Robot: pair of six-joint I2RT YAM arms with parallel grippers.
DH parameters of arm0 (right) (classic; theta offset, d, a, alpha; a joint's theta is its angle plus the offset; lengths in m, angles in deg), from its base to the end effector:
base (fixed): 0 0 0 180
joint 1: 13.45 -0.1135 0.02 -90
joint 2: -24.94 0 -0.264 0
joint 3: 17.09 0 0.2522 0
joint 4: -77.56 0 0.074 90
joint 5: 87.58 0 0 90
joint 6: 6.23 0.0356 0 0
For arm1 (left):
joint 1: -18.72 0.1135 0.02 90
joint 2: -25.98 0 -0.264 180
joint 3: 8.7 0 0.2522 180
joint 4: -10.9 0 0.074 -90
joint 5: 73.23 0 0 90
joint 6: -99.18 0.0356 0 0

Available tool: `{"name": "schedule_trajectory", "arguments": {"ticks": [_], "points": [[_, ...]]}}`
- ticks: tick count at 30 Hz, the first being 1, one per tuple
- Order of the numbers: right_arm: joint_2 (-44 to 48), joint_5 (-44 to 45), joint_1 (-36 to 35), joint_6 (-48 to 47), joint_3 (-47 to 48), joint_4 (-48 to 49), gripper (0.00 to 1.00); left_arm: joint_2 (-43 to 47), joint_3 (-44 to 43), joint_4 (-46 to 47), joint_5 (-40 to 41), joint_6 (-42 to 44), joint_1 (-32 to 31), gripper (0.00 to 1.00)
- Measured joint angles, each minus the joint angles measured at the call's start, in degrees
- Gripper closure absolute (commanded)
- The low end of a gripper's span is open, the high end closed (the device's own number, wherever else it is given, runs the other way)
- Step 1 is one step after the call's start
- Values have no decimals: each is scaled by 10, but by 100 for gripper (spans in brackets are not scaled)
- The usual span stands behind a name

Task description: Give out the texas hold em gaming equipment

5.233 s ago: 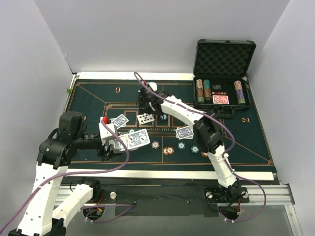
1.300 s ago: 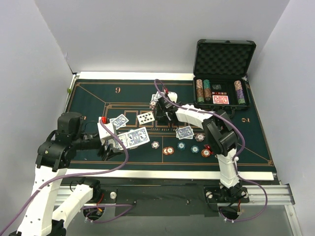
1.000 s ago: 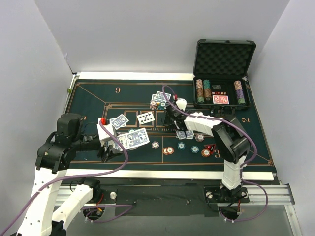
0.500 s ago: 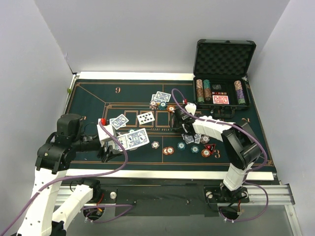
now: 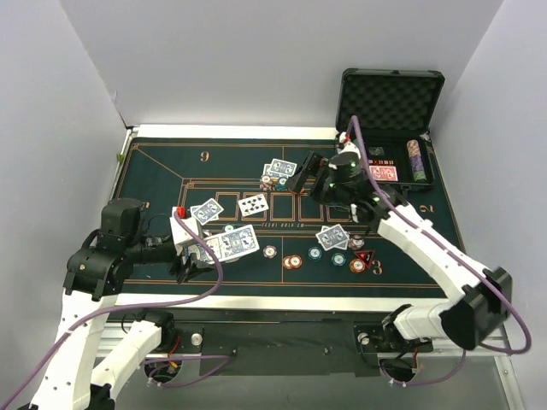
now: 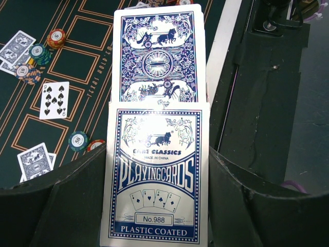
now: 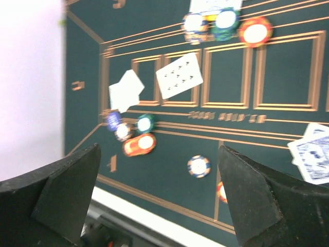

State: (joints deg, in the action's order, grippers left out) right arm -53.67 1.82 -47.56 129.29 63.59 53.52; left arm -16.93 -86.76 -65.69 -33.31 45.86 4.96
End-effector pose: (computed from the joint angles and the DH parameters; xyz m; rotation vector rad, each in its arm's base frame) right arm 0.2660 0.1806 0.3404 0.1986 2.0615 0.9033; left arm 0.0959 -0.0516 0.3743 1.2641 1.6702 -0.7547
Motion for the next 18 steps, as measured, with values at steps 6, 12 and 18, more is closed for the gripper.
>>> {"name": "schedule_trajectory", "arguments": {"ticks": [6, 12, 18], "points": [[94, -99, -17, 61, -41, 48, 2, 0, 7, 0, -1, 3, 0, 70], [104, -134, -96, 94, -63, 64, 1, -3, 17, -5, -1, 19, 0, 70], [102, -148, -139, 122, -75, 101, 0, -10, 18, -6, -1, 28, 0, 70]]}}
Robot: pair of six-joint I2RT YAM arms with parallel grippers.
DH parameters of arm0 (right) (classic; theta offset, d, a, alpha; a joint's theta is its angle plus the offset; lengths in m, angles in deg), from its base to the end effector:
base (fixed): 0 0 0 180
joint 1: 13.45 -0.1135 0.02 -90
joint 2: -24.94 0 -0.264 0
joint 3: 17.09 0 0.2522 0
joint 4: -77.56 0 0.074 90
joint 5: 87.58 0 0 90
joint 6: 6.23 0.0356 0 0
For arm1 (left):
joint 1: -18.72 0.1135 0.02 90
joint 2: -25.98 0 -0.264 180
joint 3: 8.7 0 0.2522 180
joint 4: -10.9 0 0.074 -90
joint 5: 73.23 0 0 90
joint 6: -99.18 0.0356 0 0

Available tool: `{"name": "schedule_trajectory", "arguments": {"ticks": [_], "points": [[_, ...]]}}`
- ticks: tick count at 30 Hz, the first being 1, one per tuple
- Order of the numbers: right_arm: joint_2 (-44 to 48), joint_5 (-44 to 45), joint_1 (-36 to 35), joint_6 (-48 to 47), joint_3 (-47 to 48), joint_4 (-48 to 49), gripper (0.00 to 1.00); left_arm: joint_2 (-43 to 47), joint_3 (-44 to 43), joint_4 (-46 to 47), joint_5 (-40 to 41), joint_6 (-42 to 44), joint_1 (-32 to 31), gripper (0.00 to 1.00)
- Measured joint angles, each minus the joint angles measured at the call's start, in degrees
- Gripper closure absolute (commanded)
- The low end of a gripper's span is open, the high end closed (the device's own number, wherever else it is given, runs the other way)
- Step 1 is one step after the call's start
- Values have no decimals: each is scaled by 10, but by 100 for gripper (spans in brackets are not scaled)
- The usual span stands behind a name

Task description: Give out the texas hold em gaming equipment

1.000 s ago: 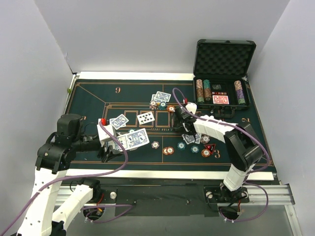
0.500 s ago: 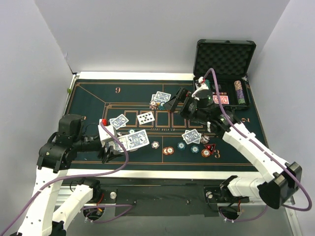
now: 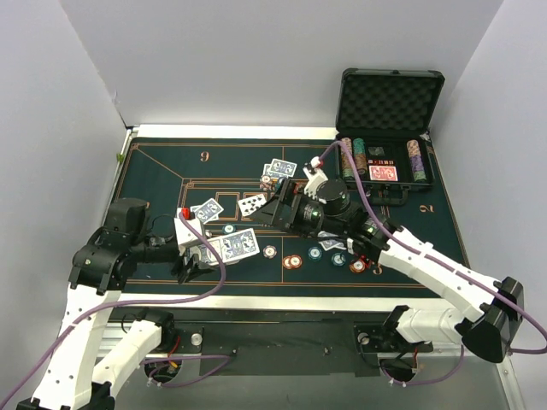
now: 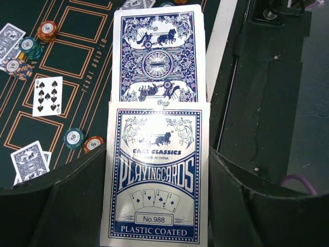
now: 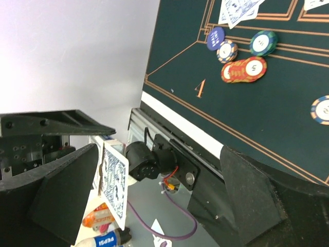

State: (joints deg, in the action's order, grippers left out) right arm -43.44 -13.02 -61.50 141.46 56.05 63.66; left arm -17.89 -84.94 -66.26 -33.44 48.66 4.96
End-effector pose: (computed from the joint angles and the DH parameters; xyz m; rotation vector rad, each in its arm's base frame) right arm 0.1808 0.2153 0.3626 -0.0620 2.0082 1.5190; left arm 0.1017 -0.0531 0.3633 1.3004 1.6850 -0.7607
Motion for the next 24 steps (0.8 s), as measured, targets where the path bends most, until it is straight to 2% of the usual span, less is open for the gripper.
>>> {"name": "schedule_trajectory", "arguments": {"ticks": [5, 9, 17, 24], "points": [[-13, -1, -36, 14, -4, 27, 0, -2, 2, 0, 0, 2, 0, 70], [-28, 0, -76, 23, -8, 45, 5, -2, 3, 1, 0, 2, 0, 70], [-46, 7, -98, 41, -25, 64, 24, 1, 4, 5, -2, 0, 0, 70], [-46, 11, -98, 51, -27, 70, 33, 3, 4, 6, -2, -2, 0, 70]]}}
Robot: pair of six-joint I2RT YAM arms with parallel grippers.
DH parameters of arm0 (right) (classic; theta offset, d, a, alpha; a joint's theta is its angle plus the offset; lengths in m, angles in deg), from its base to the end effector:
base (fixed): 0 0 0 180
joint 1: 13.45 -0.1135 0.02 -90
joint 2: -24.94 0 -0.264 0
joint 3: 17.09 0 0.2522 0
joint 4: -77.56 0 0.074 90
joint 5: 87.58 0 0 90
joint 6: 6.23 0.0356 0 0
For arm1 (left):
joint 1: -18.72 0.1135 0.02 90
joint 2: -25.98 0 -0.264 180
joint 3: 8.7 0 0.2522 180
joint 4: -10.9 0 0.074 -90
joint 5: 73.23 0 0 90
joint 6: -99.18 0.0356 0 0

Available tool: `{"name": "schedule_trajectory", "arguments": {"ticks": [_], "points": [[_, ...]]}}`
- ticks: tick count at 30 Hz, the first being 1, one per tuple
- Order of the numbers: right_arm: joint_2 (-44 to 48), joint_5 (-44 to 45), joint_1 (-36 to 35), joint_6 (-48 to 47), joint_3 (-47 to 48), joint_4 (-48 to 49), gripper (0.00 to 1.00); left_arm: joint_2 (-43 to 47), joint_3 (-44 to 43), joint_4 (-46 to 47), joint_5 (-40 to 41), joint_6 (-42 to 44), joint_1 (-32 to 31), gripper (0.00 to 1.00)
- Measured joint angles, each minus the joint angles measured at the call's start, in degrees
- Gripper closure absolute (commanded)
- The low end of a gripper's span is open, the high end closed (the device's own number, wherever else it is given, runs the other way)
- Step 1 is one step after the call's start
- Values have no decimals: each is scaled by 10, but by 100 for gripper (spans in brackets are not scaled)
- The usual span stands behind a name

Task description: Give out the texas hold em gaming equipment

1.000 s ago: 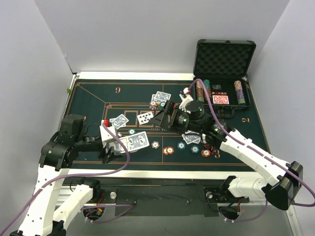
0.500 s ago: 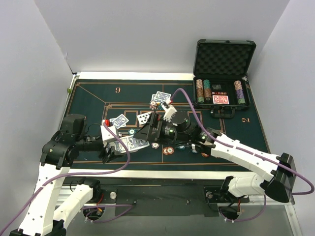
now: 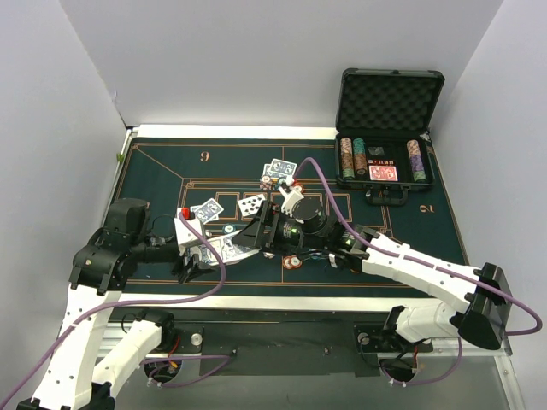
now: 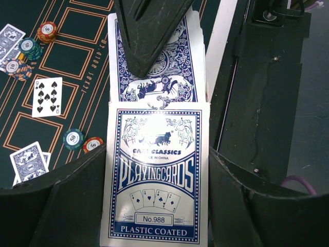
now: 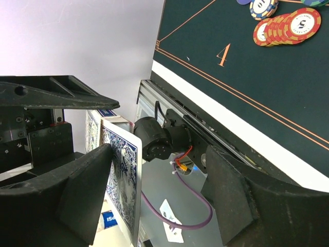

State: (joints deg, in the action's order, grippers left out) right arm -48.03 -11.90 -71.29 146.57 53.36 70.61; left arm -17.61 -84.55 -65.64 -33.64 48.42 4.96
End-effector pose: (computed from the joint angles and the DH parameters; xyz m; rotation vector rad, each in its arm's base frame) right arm 0.1531 0.2601 0.3370 -0.1310 2.0852 1.6581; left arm 0.1016 -0.0531 0.3626 1.2980 1.6779 -0.7618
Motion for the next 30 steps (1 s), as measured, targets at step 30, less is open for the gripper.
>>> {"name": "schedule_trajectory", "arguments": {"ticks": [30], "points": [[80, 20, 30, -13, -3, -75, 67, 3, 3, 10, -8, -11, 0, 71]]}}
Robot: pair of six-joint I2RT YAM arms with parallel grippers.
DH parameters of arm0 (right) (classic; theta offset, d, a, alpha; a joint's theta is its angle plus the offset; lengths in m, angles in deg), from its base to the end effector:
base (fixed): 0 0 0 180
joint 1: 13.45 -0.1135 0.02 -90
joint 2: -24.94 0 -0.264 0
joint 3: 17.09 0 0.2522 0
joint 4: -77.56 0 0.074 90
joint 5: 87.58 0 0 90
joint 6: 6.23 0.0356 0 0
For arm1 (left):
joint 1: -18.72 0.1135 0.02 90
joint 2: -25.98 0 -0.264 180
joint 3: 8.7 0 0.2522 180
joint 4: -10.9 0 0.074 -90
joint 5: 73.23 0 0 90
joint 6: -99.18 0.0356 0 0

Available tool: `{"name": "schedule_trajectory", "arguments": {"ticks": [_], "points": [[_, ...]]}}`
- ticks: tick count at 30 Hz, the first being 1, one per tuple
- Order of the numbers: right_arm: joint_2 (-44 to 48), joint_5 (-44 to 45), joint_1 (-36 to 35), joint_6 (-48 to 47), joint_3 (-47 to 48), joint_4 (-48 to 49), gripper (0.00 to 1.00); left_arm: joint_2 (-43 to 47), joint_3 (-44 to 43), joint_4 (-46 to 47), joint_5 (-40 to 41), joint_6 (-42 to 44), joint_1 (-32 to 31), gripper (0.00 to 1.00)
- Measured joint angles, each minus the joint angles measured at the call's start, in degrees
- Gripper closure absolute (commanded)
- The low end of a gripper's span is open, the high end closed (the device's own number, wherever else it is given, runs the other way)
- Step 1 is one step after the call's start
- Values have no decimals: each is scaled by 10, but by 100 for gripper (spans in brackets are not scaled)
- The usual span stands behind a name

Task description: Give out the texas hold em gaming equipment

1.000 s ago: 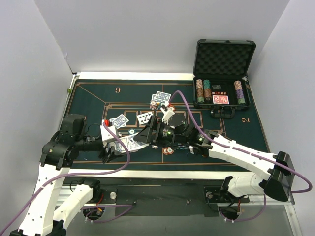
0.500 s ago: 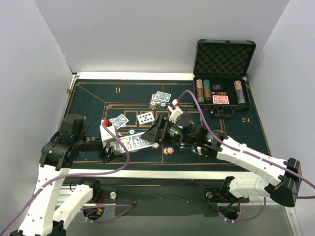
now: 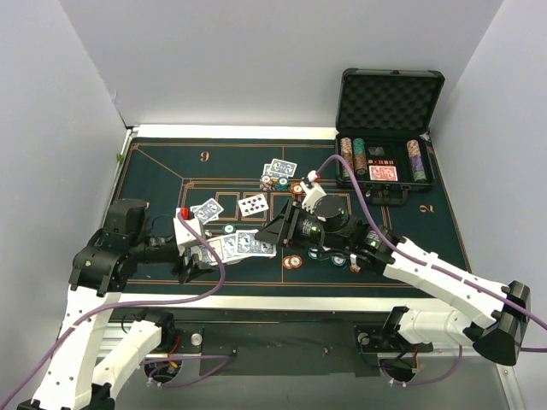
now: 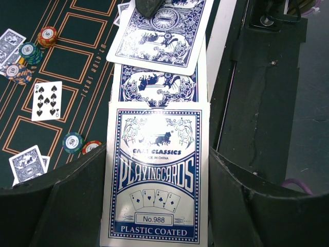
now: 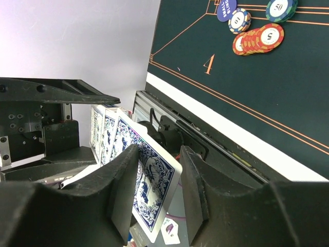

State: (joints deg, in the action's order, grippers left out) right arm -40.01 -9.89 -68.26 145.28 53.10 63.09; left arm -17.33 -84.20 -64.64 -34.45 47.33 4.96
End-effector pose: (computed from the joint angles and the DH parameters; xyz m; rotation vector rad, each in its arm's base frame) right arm 0.1475 0.2224 0.3583 -0.0676 2.0479 1.5905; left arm 0.1016 -0.0534 0.3628 1.2865 1.6686 -0.7788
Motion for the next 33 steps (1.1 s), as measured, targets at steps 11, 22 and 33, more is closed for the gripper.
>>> {"name": "schedule_trajectory", "arguments": {"ticks": [11, 22, 33], "points": [[32, -2, 28, -9, 8, -49, 68, 0, 8, 7, 0, 0, 0, 71], [46, -8, 48, -25, 38, -90, 71, 3, 10, 12, 0, 0, 0, 71], [53, -21, 70, -31, 38, -115, 100, 5, 10, 12, 0, -1, 0, 71]]}}
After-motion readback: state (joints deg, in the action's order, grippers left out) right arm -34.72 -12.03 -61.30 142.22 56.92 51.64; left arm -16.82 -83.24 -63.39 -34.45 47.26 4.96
